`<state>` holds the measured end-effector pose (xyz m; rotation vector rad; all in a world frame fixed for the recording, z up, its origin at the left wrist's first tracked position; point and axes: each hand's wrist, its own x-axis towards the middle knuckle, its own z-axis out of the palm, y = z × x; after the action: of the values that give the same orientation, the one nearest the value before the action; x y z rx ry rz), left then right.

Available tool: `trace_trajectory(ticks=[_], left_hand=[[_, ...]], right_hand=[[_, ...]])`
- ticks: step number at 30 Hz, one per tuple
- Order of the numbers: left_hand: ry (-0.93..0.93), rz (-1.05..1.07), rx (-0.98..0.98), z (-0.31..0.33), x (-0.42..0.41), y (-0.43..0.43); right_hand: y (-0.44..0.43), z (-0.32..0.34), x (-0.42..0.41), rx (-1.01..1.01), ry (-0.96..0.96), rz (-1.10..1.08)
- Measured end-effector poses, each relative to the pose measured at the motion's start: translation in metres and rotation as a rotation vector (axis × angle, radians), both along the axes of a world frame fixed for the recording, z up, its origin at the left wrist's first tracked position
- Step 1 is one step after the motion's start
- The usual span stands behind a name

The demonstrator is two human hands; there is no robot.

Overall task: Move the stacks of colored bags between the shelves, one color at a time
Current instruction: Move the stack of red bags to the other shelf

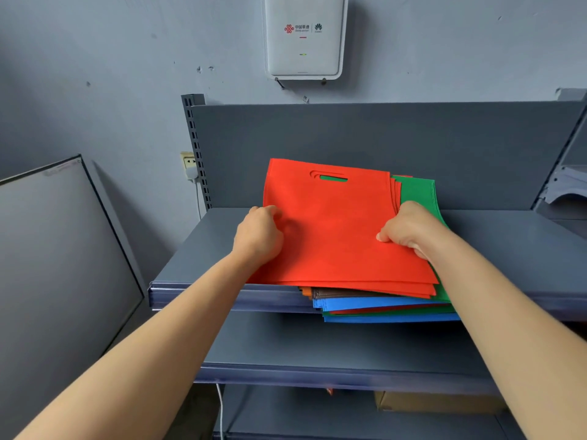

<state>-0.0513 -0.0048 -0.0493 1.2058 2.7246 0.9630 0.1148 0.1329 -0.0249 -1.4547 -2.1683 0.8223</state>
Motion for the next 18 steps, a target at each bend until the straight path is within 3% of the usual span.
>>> trace_trajectory(ticks=[8, 18], left_hand=[[0.057, -0.011, 0.196, -0.002, 0.004, -0.014], [0.095, 0.144, 0.354, 0.012, 0.033, -0.073]], right_hand=[[-0.012, -0.012, -0.003, 0.107, 0.093, -0.130], [-0.073, 0.005, 0.016, 0.433, 0.179, 0.123]])
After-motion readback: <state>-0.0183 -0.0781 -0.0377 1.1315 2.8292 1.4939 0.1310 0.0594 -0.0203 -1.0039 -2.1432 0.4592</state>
